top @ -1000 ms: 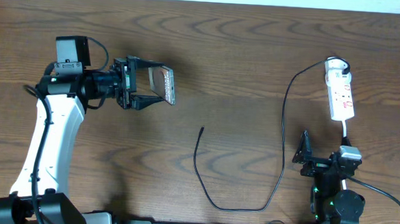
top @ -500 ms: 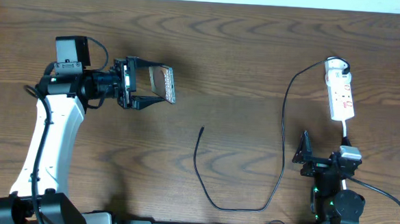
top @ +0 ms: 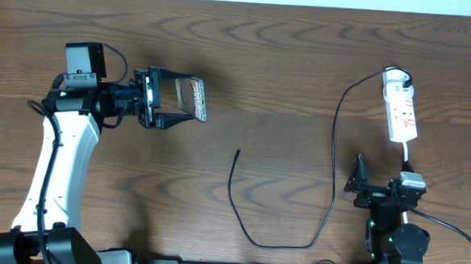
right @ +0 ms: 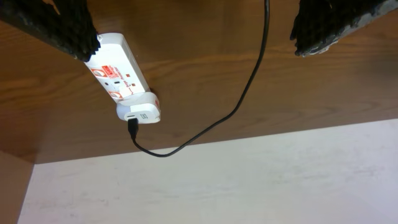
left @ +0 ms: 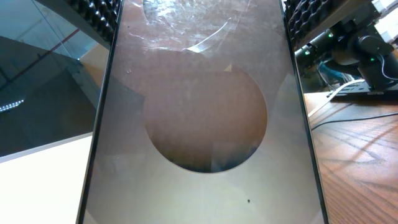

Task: Plug charger to phone and switch on socket
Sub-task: 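Lift the phone with the left gripper and tilt it upright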

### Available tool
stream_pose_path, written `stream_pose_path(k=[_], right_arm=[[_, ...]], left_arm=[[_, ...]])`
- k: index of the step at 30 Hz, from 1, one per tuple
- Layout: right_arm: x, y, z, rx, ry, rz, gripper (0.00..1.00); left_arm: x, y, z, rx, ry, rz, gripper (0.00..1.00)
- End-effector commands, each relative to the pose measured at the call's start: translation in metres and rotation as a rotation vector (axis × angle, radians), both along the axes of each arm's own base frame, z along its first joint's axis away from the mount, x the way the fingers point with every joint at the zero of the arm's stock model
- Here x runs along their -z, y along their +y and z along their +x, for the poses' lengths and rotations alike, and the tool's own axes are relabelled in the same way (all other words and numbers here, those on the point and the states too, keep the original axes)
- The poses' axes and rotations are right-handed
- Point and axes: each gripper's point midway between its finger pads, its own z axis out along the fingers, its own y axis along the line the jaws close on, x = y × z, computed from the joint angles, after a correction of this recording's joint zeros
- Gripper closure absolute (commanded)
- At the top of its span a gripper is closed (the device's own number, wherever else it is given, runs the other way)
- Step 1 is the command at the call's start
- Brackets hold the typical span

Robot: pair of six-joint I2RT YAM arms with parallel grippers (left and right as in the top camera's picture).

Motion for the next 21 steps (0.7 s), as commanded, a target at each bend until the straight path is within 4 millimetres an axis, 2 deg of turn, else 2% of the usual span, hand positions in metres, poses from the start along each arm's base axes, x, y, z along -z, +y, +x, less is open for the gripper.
stream_pose_path(k=[1, 7, 10, 11, 14, 17, 21], right_arm=[[0.0, -0.001, 0.0, -0.001, 0.0, -0.014, 0.01], [0.0, -0.001, 0.0, -0.001, 0.0, -0.014, 0.01], [0.0, -0.001, 0.0, -0.001, 0.0, -0.014, 0.01], [0.0, -0.001, 0.0, -0.001, 0.0, -0.014, 0.01], [0.0, -0.001, 0.0, -0.001, 0.0, -0.014, 0.01], [0.0, -0.001, 0.0, -0.001, 0.0, -0.014, 0.01], [0.0, -0.001, 0.0, -0.001, 0.0, -0.014, 0.01]], left_arm=[[-0.018, 0.001, 0.001, 0.01, -0.075, -0.001, 0.92], [0.009, 0.019, 0.015, -0.038, -0.172, 0.225, 0.92], [0.034, 0.033, 0.014, -0.065, -0.136, 0.392, 0.92], [0.053, 0.046, 0.01, -0.089, -0.079, 0.518, 0.92], [0.076, 0.066, 0.0, -0.123, 0.012, 0.693, 0.93], [0.086, 0.076, -0.005, -0.133, 0.048, 0.795, 0.93], [0.089, 0.076, -0.005, -0.126, 0.044, 0.837, 0.93]])
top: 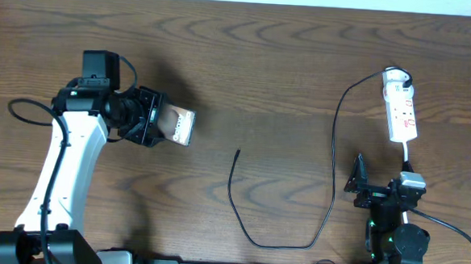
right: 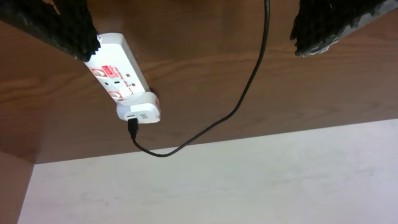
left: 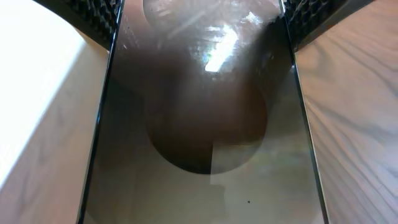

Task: Plug charger to phone and switch on socket
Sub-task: 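Lift the phone with the left gripper and tilt it upright, then move the right gripper toward the held phone at table center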

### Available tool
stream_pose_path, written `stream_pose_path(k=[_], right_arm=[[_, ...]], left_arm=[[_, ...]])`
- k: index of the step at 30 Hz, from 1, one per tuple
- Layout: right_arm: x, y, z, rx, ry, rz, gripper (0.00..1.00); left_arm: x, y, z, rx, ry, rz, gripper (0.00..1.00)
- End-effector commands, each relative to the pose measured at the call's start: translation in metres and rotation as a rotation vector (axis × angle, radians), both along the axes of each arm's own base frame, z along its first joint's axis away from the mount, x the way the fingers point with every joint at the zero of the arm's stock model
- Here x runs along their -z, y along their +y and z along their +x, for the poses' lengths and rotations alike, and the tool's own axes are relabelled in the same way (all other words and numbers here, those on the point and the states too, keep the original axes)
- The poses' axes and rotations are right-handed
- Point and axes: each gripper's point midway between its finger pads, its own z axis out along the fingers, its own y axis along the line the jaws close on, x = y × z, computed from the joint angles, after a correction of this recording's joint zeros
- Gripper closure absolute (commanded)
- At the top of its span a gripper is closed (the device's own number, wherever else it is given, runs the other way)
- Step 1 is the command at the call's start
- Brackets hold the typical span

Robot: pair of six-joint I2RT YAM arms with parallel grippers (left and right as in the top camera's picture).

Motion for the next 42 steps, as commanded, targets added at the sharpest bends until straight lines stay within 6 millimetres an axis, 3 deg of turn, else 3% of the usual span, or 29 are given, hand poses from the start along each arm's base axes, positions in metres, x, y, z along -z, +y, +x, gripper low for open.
stream_pose_path(k=[1, 18, 22, 25, 29, 35, 40, 42], right_arm=[[0.0, -0.001, 0.0, -0.001, 0.001, -0.014, 0.01], [-0.003, 0.0, 0.0, -0.005, -0.012, -0.013, 0.01], [-0.016, 0.001, 0.0, -0.009, -0.067, -0.011, 0.01], [-0.045, 0.016, -0.001, -0.098, -0.182, -0.012, 0.01], [-0.065, 0.036, -0.007, -0.211, -0.209, -0.006, 0.01], [-0.069, 0.06, -0.009, -0.349, 0.008, 0.081, 0.01], [-0.094, 0.09, 0.009, -0.548, 0.165, 0.149, 0.01], [-0.104, 0.114, 0.023, -0.717, 0.296, 0.235, 0.01]], left_arm=[[-0.006, 0.016, 0.007, -0.005, -0.05, 0.153, 0.92], [-0.005, 0.017, 0.006, -0.006, -0.046, 0.166, 0.92], [-0.005, 0.017, 0.006, -0.021, -0.04, 0.159, 0.93], [-0.005, 0.017, 0.006, -0.026, -0.04, 0.158, 0.92], [-0.005, 0.017, 0.008, -0.026, -0.046, 0.158, 0.93], [-0.005, 0.017, 0.008, -0.026, -0.046, 0.158, 0.92], [-0.005, 0.017, 0.007, -0.026, -0.046, 0.158, 0.92], [-0.005, 0.017, 0.007, -0.026, -0.045, 0.158, 0.93]])
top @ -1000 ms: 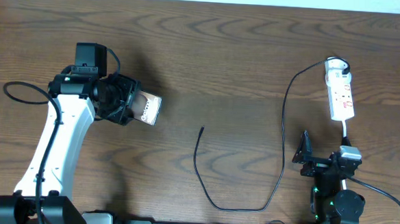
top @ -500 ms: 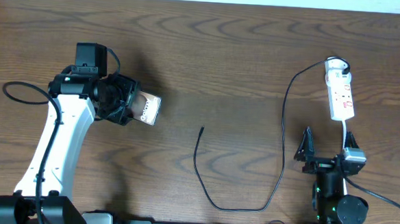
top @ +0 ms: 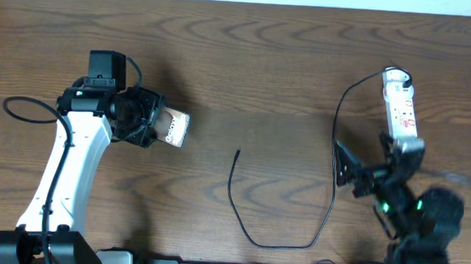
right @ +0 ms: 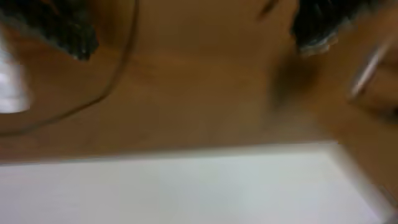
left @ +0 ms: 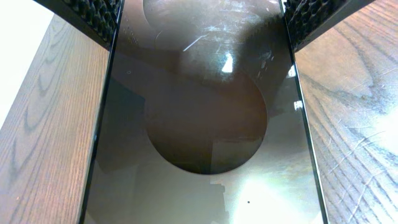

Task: Plug charger to phone and switch on socket
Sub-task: 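Move the right gripper toward the held phone at table center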

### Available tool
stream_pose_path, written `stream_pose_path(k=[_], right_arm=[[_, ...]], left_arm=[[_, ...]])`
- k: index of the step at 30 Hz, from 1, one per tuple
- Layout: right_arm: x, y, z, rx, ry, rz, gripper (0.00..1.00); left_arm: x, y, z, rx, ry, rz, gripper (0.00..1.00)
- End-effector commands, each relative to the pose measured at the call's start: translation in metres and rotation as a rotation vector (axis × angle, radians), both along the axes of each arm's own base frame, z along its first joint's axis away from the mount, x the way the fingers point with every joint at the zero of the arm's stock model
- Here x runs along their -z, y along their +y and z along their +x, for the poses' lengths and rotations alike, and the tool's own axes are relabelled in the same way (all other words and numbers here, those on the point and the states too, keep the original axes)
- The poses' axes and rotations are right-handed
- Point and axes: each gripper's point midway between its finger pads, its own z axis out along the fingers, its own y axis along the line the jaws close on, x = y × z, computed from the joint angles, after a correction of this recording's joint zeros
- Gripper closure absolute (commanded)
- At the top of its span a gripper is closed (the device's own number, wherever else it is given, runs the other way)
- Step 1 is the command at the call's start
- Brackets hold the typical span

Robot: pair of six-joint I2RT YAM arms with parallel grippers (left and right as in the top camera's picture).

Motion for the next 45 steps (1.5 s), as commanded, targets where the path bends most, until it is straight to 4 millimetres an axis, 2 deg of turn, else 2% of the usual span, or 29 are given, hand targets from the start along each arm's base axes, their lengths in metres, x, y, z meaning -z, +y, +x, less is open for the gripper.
stream_pose_path(k=[1, 5, 8, 13, 16, 19, 20, 24, 27, 31, 35, 39, 45], right_arm=[[-0.02, 0.044, 0.01, -0.309, 0.149, 0.131, 0.01], [-0.031, 0.081, 0.008, -0.691, 0.281, 0.332, 0.01], [-0.03, 0.098, 0.006, -0.926, 0.351, 0.482, 0.01], [0.006, 0.114, 0.024, -0.994, 0.47, 0.556, 0.01], [0.022, 0.131, 0.026, -1.031, 0.537, 0.572, 0.01], [0.033, 0.147, 0.029, -1.005, 0.639, 0.589, 0.01], [0.046, 0.159, 0.036, -0.934, 0.691, 0.568, 0.01], [0.077, 0.182, 0.05, -0.705, 0.809, 0.515, 0.01], [0.087, 0.199, 0.051, -0.625, 0.822, 0.472, 0.01], [0.088, 0.229, 0.045, -0.612, 0.785, 0.425, 0.01], [0.082, 0.246, 0.039, -0.641, 0.747, 0.415, 0.01], [0.081, 0.257, 0.036, -0.638, 0.716, 0.394, 0.01], [0.085, 0.264, 0.035, -0.605, 0.7, 0.368, 0.01]], left_arm=[[-0.014, 0.001, 0.005, -0.005, -0.043, 0.006, 0.93], [-0.014, 0.001, 0.005, -0.005, -0.044, 0.005, 0.93], [-0.014, 0.001, 0.005, -0.005, -0.044, 0.006, 0.92], [-0.015, 0.001, 0.006, -0.006, -0.045, 0.006, 0.93], [-0.015, 0.001, 0.006, -0.01, -0.043, 0.004, 0.92], [-0.014, 0.001, 0.006, -0.026, -0.038, -0.002, 0.93], [-0.014, 0.0, 0.006, -0.035, -0.034, -0.006, 0.92], [-0.015, 0.0, 0.005, -0.044, -0.031, -0.01, 0.93], [-0.015, 0.0, 0.005, -0.044, -0.031, -0.011, 0.93], [-0.016, -0.005, 0.005, -0.056, -0.023, -0.045, 0.93], [-0.017, -0.01, 0.004, -0.057, -0.018, -0.078, 0.93], [-0.018, -0.015, 0.002, -0.074, 0.002, -0.106, 0.92], [-0.018, -0.033, -0.002, -0.058, 0.018, -0.126, 0.92]])
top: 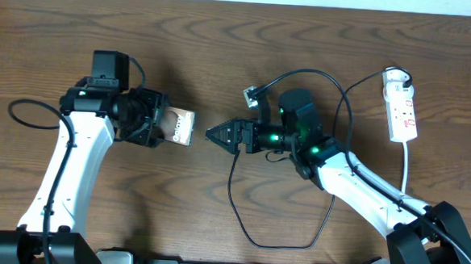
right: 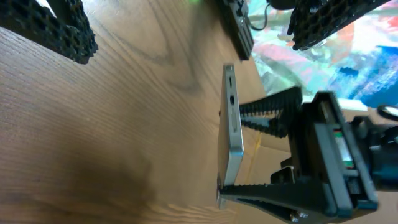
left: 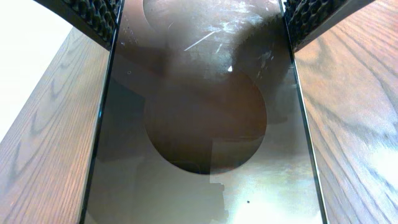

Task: Plug charger to phone and switch on socket
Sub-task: 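Move the right gripper toward the held phone at table center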

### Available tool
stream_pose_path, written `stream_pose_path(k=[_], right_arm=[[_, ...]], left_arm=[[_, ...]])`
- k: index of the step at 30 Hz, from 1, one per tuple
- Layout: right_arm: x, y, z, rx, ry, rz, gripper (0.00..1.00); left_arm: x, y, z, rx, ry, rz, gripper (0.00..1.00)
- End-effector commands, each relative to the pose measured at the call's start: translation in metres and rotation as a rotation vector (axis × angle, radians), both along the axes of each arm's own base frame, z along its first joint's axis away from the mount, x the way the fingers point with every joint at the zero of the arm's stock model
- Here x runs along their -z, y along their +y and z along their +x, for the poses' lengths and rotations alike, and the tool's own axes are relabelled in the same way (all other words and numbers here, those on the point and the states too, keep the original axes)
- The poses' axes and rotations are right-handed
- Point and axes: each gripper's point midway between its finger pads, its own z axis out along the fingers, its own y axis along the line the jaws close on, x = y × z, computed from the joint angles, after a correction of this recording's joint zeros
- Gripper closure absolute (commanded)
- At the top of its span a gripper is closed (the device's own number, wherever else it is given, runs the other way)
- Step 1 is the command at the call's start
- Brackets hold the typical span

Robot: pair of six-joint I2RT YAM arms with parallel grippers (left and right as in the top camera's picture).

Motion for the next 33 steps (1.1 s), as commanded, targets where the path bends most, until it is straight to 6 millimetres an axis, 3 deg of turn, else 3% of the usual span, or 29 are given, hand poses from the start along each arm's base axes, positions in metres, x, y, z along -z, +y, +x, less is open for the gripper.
stream_pose_path(k=[1, 11, 18, 26, 33], right_arm=[[0.0, 0.005, 0.006, 0.04, -0.018, -0.02, 0.01], [0.002, 0.009, 0.004, 0.065, 0.002, -0.03, 0.01], [0.005, 0.016, 0.002, 0.105, 0.028, -0.046, 0.1], [0.006, 0.019, -0.001, 0.119, 0.058, -0.043, 0.12], [0.006, 0.019, 0.0, 0.127, 0.058, -0.046, 0.25]], left_arm=[[-0.015, -0.018, 0.002, 0.006, -0.024, -0.039, 0.93], [-0.016, -0.049, -0.005, -0.014, 0.019, -0.082, 0.92], [-0.016, -0.067, -0.012, -0.064, 0.07, -0.116, 0.93], [-0.016, -0.071, -0.014, -0.081, 0.085, -0.126, 0.93], [-0.017, -0.074, -0.017, -0.084, 0.106, -0.151, 0.93]])
